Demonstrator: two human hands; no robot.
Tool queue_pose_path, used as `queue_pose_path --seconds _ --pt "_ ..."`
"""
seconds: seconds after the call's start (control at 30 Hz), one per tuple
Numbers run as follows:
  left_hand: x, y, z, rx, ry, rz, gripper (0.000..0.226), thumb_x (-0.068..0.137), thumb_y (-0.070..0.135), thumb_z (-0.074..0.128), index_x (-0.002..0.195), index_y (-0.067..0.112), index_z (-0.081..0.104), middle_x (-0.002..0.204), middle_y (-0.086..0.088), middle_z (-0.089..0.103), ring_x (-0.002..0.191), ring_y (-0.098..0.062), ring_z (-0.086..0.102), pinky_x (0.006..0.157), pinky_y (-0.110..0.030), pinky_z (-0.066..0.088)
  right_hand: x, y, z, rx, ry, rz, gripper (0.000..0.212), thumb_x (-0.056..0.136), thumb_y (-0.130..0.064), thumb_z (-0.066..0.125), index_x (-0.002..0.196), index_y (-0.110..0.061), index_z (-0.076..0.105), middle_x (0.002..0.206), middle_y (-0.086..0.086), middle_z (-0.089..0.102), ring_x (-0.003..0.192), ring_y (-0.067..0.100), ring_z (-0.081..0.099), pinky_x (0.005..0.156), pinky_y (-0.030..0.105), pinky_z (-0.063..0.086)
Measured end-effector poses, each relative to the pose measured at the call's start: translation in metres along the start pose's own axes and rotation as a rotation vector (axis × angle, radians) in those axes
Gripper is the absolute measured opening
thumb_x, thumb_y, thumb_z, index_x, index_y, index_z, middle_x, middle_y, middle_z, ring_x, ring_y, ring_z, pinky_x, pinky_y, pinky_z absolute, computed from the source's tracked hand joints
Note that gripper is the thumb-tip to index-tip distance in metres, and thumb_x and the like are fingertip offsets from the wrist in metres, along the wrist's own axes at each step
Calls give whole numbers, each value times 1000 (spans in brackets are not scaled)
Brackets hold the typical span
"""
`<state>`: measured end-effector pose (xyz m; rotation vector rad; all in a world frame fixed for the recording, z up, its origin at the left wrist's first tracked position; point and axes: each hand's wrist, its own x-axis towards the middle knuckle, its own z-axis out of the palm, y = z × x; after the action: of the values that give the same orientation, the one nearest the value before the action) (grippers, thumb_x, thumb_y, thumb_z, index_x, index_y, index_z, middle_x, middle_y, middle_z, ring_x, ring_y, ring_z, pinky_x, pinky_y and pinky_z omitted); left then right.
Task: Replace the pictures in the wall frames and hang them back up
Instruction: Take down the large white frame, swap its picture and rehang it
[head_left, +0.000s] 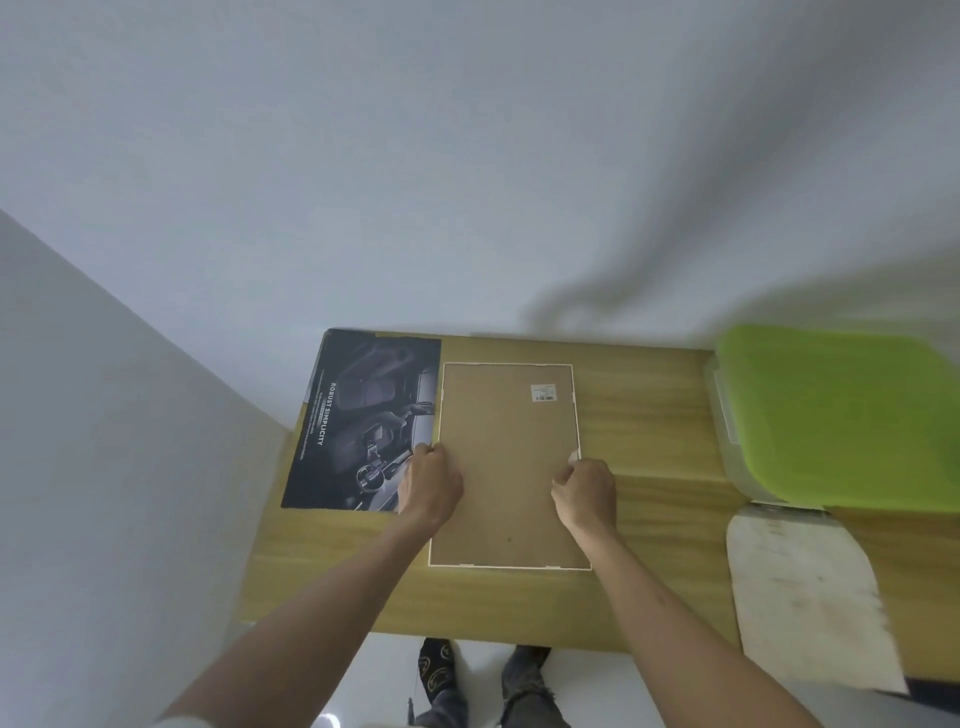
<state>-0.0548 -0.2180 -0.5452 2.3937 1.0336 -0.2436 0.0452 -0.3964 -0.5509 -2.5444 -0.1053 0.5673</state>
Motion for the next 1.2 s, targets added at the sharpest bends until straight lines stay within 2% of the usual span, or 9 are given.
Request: queue_pose_path --seconds 0.1,0.2,0.37,0.5,0.7,0.8,0.93,1.07,1.2 --pt "0 -1 -1 31 -14 15 12 88 12 54 92 0 55 113 -14 52 91 -36 57 68 -34 38 3 -4 -3 106 -5 96 25 80 -5 59 56 -6 57 71 16 60 69 33 56 58 27 38" --pt "0 -1 -3 43 -23 30 13 89 12 52 94 0 55 115 -14 51 91 -36 57 68 -34 37 11 -1 -10 164 -59 134 12 81 -13 68 80 -2 75 85 12 70 82 32 64 66 30 46" --pt "-1 -3 -4 9 -44 48 17 90 15 50 99 2 54 120 -15 49 101 -37 56 74 -35 38 12 1 -16 260 -82 174 13 82 -9 70 70 -11 63 93 13 70 86 31 65 70 34 48" --pt "-2 -9 -4 -105 -50 48 27 92 21 52 111 2 52 118 -15 50 106 -36 54 84 -38 43 10 8 -16 387 -101 181 9 84 -13 70 90 -13 64 94 2 67 88 22 61 71 28 41" --pt "-5 -13 -9 -370 -14 -43 41 92 22 59 130 7 56 123 -11 47 113 -29 53 93 -34 42 5 13 -22 469 -102 166 16 82 -16 77 95 -16 67 97 0 70 92 18 65 68 25 46" --pt "-7 -13 -10 -390 23 -31 23 92 20 59 110 8 64 110 -8 50 95 -27 54 79 -29 41 2 10 -27 459 -89 171 16 80 -18 79 91 -18 68 93 -2 71 89 17 66 65 24 46" --pt "-8 -9 -18 -339 30 -8 17 90 13 54 78 2 51 94 -10 48 75 -24 46 57 -26 32 -6 7 -34 443 -81 164 16 81 -19 78 93 -15 68 91 -3 70 81 12 62 64 24 47" --pt "-6 -6 -24 -313 49 21 15 90 11 53 79 1 53 94 -12 50 76 -26 48 64 -29 35 -15 8 -35 416 -48 95 16 85 -20 74 99 -16 67 96 -5 64 88 11 59 65 21 44" --pt "-9 -4 -27 -317 59 38 13 93 14 56 89 2 59 96 -10 49 80 -26 51 69 -30 39 -21 11 -32 436 -57 86 15 89 -20 68 103 -19 62 107 -1 65 103 19 61 78 32 50"
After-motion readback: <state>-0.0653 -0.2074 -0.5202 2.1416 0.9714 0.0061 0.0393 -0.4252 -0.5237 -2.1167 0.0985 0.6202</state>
